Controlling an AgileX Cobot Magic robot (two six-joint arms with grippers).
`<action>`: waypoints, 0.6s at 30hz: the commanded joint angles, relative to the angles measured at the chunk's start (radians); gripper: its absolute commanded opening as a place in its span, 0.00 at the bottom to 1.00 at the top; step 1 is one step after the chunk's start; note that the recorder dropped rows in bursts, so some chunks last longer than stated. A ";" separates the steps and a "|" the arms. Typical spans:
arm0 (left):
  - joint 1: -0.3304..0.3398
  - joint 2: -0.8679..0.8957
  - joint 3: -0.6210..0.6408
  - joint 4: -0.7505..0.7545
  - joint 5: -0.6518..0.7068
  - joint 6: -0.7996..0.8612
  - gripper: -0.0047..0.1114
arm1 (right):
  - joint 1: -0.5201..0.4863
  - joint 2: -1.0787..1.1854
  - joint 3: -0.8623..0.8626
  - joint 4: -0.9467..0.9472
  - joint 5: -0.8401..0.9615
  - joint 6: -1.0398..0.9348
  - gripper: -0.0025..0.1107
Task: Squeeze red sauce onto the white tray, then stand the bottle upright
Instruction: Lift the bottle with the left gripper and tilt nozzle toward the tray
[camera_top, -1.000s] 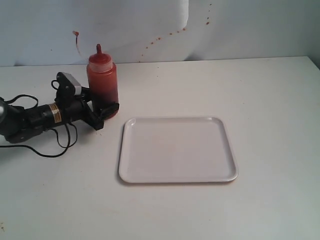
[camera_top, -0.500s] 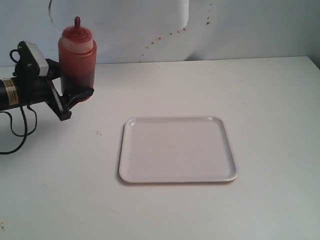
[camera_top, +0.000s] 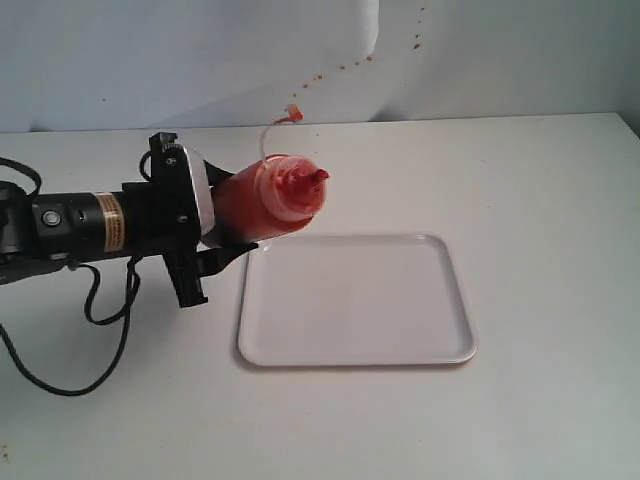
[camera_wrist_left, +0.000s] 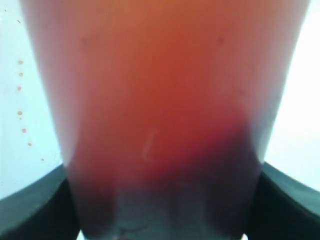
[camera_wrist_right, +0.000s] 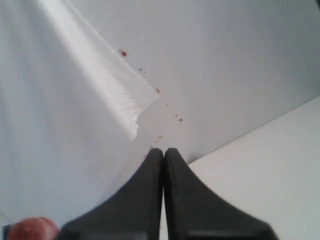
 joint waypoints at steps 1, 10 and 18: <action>-0.036 -0.020 -0.039 -0.241 0.007 0.245 0.04 | 0.102 0.047 -0.173 0.006 0.093 -0.014 0.02; -0.036 -0.020 -0.079 -0.479 0.019 0.792 0.04 | 0.311 0.622 -0.645 -0.028 0.070 -0.482 0.02; -0.036 -0.020 -0.079 -0.646 -0.109 1.165 0.04 | 0.308 1.160 -0.944 -0.103 0.091 -0.503 0.30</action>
